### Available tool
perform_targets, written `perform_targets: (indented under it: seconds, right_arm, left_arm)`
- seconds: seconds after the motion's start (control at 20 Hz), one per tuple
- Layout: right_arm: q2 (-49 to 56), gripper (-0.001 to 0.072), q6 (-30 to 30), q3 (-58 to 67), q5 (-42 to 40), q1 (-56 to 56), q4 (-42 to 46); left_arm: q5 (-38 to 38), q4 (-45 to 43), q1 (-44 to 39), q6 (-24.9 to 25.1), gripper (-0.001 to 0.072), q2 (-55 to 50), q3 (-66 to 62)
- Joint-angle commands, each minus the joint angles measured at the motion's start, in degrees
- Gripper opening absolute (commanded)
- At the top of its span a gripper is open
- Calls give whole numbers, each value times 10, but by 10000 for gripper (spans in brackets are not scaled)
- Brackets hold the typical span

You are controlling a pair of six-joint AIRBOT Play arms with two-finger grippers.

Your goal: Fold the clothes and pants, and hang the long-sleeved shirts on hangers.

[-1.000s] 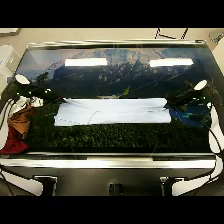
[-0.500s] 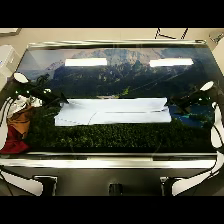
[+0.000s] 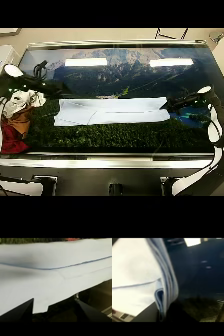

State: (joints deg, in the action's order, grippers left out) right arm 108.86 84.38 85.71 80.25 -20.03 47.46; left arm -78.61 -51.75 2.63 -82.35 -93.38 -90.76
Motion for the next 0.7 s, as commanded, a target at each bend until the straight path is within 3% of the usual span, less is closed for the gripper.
perform_targets:
  seconds: [0.0,0.05,0.2,0.35,0.5,0.65]
  right_arm:
    - [-36,48,-38,1,35,0,-85]
    - [-62,48,-38,1,35,5,-84]
    - [-148,48,-32,1,42,41,-84]
    - [-240,49,-3,1,43,90,-83]
    - [-317,49,22,1,36,141,-80]
    - [-368,49,46,1,26,185,-80]
  left_arm:
    - [112,19,-72,0,172,0,5]
    - [152,19,-105,0,24,-8,10]
    - [219,19,-204,-40,22,-56,12]
    - [233,19,-265,-58,22,-103,13]
    - [238,21,-294,-114,21,-139,17]
    - [271,108,-329,-129,21,-173,17]
